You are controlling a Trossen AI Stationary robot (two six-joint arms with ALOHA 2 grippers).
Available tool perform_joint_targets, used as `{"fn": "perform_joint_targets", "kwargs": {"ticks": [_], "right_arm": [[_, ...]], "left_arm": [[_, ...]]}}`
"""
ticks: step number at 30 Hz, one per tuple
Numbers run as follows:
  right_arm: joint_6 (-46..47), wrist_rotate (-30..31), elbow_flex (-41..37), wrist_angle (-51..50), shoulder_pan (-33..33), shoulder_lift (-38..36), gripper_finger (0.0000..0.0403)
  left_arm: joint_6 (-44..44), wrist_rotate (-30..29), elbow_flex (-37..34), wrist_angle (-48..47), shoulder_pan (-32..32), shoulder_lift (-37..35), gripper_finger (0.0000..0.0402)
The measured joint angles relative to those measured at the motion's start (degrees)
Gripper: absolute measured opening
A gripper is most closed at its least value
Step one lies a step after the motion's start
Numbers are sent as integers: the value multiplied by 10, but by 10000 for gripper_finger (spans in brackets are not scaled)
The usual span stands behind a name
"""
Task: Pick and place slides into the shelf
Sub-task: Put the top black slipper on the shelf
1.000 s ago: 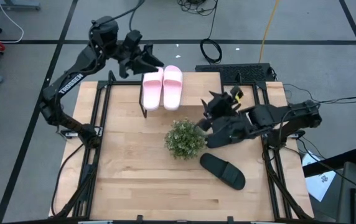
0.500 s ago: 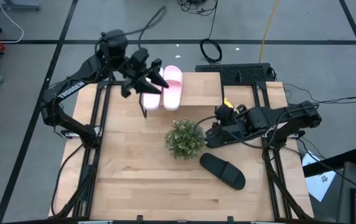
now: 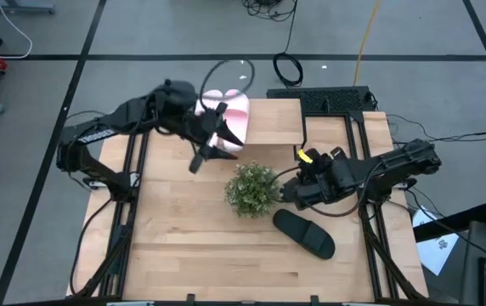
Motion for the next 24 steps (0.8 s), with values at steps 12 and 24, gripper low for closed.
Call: {"fn": "perform_joint_targets", "kwargs": {"ticks": [12,24], "right_arm": [[-44,125,0,72,5,-84,173],[7,-53,0,11,-5,-168,173]], "left_arm": [[103,-323,0,-47,-126,0,175],[153,-502,0,-50,-180,0,175]]}}
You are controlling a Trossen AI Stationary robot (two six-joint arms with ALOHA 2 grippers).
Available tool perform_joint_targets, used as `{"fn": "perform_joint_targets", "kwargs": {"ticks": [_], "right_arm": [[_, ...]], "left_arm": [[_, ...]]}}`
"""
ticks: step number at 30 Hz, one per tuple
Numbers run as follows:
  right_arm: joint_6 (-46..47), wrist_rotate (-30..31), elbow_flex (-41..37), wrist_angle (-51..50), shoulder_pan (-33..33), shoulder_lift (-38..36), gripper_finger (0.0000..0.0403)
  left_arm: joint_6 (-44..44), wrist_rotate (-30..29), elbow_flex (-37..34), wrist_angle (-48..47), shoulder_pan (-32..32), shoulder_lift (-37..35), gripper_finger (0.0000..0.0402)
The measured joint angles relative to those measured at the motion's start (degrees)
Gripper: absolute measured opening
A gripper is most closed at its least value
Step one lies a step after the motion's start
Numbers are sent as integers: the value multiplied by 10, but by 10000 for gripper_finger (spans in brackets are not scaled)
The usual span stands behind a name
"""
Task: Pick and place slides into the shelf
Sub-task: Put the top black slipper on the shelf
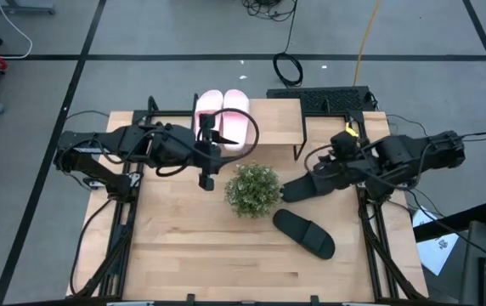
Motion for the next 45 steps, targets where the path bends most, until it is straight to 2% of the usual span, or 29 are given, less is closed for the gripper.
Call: {"fn": "perform_joint_targets", "kwargs": {"ticks": [6,12,15,18,22,26,30,36,43,45], "right_arm": [[59,-60,-48,0,0,-48,173],[150,-116,-162,-7,0,-112,173],[194,-124,-230,2,0,-146,173],[220,-124,-298,40,0,-181,173],[227,-126,-374,146,0,-226,173],[192,-123,-427,277,0,-245,173],[131,-123,-447,352,0,-227,171],[33,-126,-447,402,0,-173,145],[3,-213,-447,424,-27,-133,112],[-11,-215,-447,452,-33,-134,108]], "left_arm": [[0,-36,0,0,1,0,175],[0,-47,0,-1,0,0,175],[2,-47,0,-1,0,0,175],[13,-48,0,-1,1,0,175],[17,-48,0,-1,6,0,175],[15,-48,0,-1,19,0,175],[13,-48,0,-1,34,0,175],[12,-48,0,-1,53,0,175],[6,-48,0,-1,62,0,175],[6,-48,0,-1,62,0,175]]}}
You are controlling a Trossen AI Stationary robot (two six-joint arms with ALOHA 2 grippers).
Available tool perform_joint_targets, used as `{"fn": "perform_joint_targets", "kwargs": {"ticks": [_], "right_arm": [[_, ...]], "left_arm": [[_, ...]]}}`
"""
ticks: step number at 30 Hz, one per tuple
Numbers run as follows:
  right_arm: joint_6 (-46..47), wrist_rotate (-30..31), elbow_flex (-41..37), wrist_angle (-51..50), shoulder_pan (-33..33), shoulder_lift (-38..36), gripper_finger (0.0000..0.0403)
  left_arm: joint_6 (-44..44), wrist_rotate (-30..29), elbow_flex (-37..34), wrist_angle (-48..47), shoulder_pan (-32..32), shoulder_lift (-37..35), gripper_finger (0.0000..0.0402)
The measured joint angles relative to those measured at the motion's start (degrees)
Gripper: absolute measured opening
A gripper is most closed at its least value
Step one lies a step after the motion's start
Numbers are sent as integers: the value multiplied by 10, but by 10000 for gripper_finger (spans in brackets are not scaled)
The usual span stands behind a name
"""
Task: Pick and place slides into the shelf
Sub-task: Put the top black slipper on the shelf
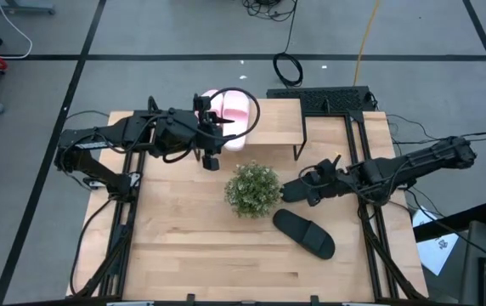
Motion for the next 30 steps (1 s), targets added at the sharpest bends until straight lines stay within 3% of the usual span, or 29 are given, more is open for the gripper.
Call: {"fn": "perform_joint_targets", "kwargs": {"ticks": [9,14,22,25,30], "right_arm": [[-66,8,0,97,-8,-28,107],[-85,60,0,99,-16,-47,107],[-281,81,4,250,-15,-79,107],[-314,98,33,226,-15,-67,107],[-317,112,143,50,-16,-12,107]], "left_arm": [[-2,0,0,-10,0,0,175],[-2,0,0,-29,0,0,175],[-1,0,0,-49,0,0,175],[-1,0,0,-50,0,0,175],[0,-9,0,-50,4,0,175]]}}
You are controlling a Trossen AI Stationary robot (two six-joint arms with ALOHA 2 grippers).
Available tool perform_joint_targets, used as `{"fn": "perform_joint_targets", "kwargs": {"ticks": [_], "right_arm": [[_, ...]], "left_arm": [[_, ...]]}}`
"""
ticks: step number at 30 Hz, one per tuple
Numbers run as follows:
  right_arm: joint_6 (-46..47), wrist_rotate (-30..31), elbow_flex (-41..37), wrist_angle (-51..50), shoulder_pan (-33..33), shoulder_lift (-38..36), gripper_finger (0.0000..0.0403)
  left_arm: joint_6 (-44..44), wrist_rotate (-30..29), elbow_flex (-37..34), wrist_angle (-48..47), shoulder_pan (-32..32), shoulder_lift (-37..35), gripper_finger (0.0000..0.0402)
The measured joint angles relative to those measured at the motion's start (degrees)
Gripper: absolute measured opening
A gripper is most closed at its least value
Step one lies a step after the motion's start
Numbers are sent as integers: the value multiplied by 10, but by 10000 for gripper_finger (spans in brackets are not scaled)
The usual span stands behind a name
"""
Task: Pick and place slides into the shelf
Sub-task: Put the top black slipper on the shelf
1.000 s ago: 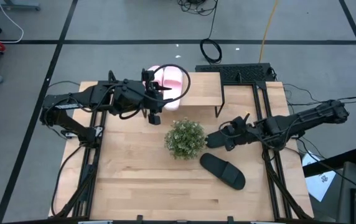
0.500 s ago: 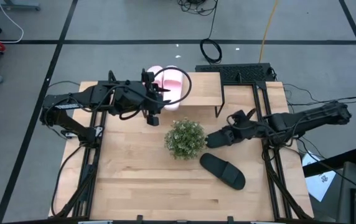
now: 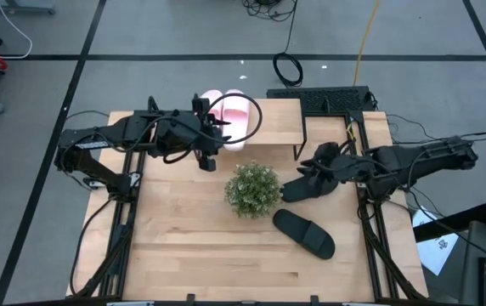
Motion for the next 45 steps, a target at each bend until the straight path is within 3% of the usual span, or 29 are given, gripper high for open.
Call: {"fn": "perform_joint_targets", "kwargs": {"ticks": [6,10,15,23,39,45], "right_arm": [[45,16,189,-251,0,109,107],[118,5,258,-364,0,179,107],[233,-105,257,-517,-19,239,107],[170,-205,215,-464,-22,257,107],[16,-215,182,-387,-26,256,107],[12,-215,177,-378,-30,256,107]], "left_arm": [[-2,-4,0,-1,13,0,175],[-14,-5,0,-1,20,0,175],[-14,-5,0,-1,28,0,175],[-14,-5,0,0,42,0,175],[-17,-5,0,1,47,0,175],[-17,-5,0,1,47,0,175]]}}
